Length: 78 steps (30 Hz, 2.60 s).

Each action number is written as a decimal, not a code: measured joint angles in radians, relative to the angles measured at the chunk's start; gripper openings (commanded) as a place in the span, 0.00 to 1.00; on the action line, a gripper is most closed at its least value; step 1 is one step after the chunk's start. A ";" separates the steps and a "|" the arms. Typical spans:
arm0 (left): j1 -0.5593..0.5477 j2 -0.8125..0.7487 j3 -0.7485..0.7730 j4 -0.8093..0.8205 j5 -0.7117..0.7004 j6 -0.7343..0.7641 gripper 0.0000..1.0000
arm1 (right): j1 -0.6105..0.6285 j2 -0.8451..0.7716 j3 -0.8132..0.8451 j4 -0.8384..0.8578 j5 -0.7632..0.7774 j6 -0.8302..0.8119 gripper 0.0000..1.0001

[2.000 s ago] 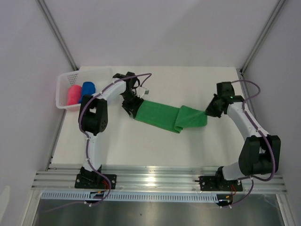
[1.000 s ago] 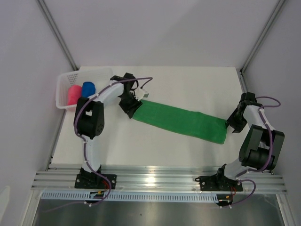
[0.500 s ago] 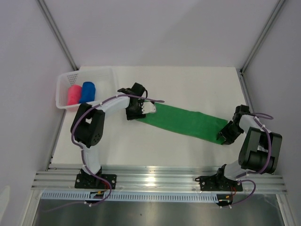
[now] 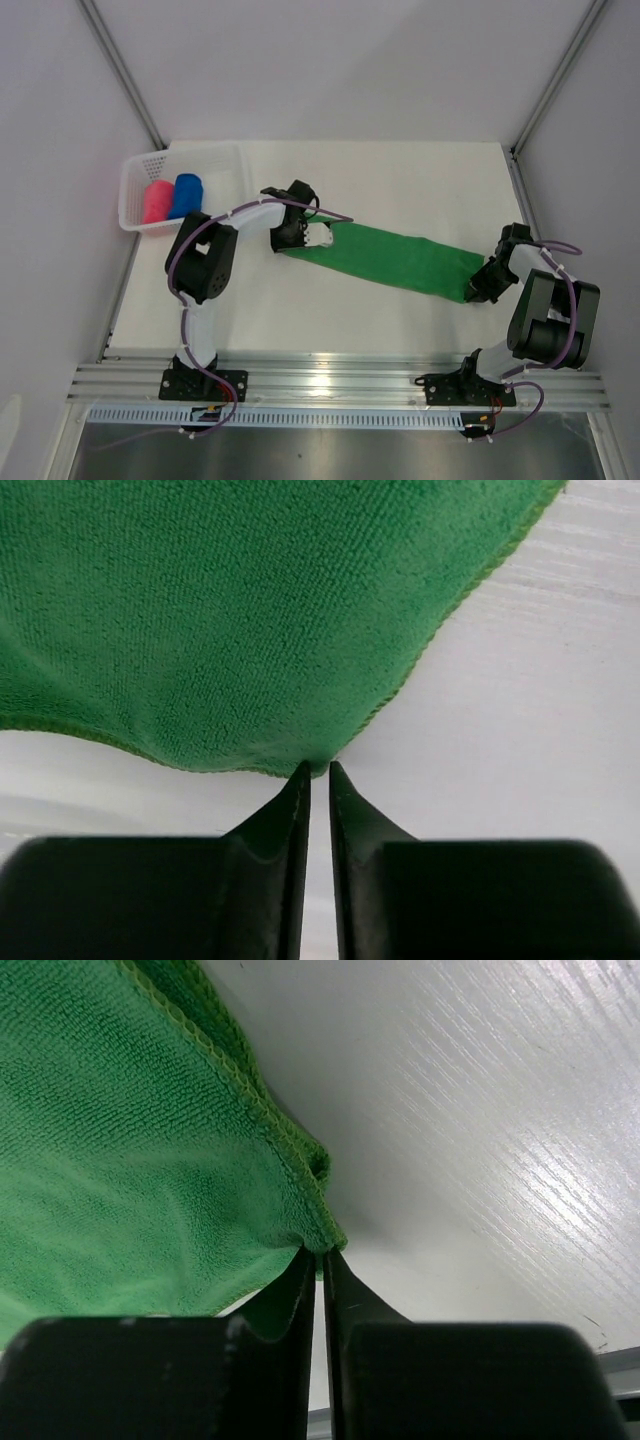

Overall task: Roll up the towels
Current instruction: Fold the towel

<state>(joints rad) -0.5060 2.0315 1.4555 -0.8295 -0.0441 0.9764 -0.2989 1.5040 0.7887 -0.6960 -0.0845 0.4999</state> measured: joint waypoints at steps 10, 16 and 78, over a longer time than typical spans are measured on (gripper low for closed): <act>0.000 0.000 0.000 -0.012 0.003 -0.025 0.01 | 0.000 -0.016 0.007 -0.004 -0.003 -0.046 0.00; 0.015 -0.006 0.000 0.006 0.022 -0.051 0.01 | 0.000 -0.050 0.056 -0.032 -0.005 -0.082 0.00; 0.035 0.070 0.158 -0.192 0.032 -0.013 0.01 | 0.000 -0.101 0.163 -0.093 -0.035 -0.146 0.00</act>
<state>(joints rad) -0.4713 2.1017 1.6138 -1.0210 -0.0116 0.9630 -0.2989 1.4029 0.9520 -0.7891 -0.1192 0.3538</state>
